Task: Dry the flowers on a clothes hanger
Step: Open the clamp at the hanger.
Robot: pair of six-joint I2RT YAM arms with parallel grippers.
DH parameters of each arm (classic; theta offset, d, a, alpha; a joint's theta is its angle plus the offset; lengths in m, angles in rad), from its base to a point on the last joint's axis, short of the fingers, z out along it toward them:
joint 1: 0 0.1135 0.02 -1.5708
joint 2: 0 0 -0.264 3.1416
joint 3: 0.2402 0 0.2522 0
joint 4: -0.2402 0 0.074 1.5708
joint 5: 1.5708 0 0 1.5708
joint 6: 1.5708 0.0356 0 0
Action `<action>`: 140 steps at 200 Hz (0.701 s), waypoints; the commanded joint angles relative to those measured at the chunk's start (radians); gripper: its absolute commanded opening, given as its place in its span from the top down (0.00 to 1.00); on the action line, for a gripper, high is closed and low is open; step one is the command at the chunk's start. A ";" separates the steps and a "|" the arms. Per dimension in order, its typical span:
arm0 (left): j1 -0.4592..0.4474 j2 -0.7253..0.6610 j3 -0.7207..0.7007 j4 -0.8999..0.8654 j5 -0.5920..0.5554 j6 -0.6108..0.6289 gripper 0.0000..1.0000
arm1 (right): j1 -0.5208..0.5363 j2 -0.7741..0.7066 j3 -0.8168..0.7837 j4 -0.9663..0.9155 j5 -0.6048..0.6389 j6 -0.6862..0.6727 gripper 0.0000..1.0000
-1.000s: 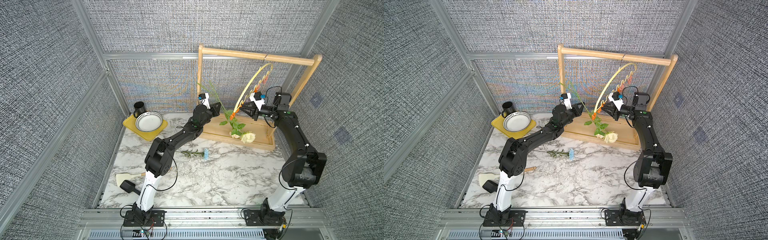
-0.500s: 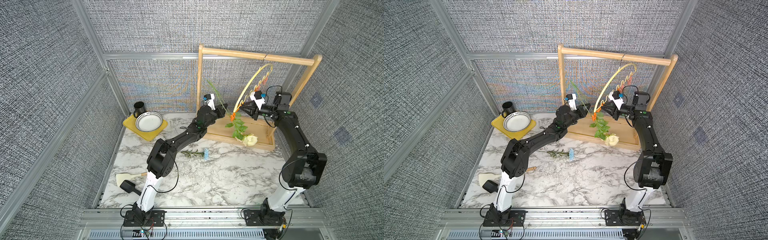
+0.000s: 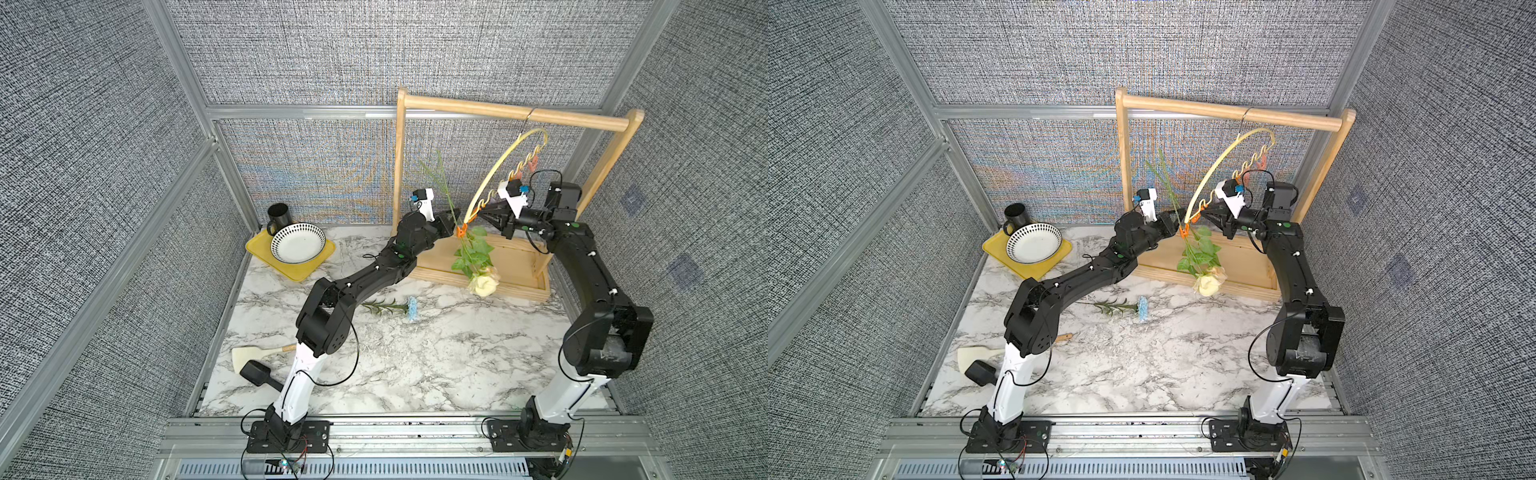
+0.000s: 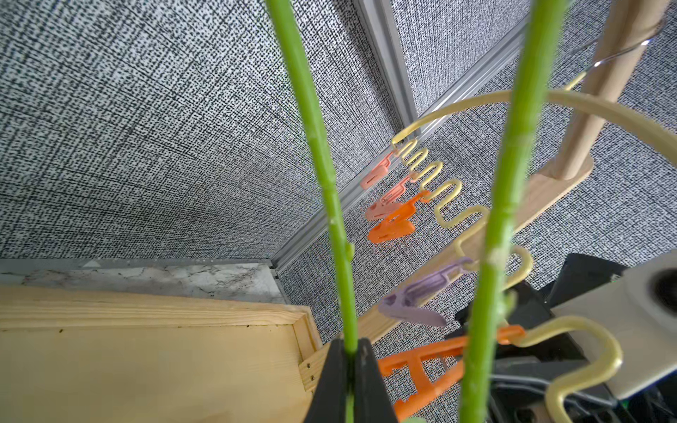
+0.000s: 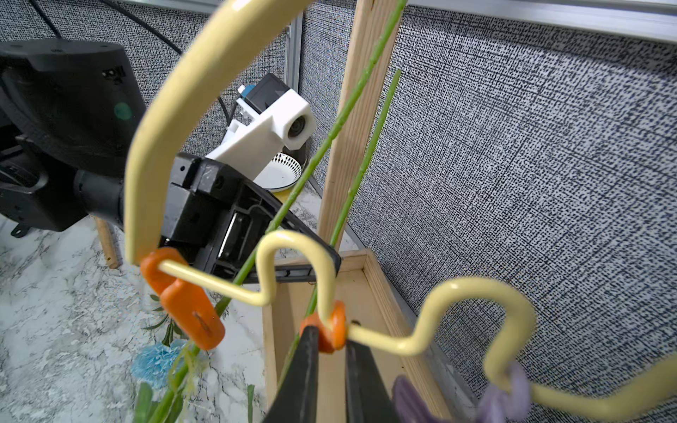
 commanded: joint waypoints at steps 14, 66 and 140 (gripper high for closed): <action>-0.002 0.009 0.019 0.054 0.043 -0.007 0.98 | 0.008 0.002 -0.004 0.017 0.002 0.014 0.84; -0.003 0.015 0.022 0.077 0.050 -0.014 0.98 | 0.009 0.002 -0.015 0.021 0.007 0.018 0.84; -0.005 0.027 0.018 0.149 0.051 -0.055 0.98 | 0.009 0.010 -0.011 0.020 0.021 0.021 0.84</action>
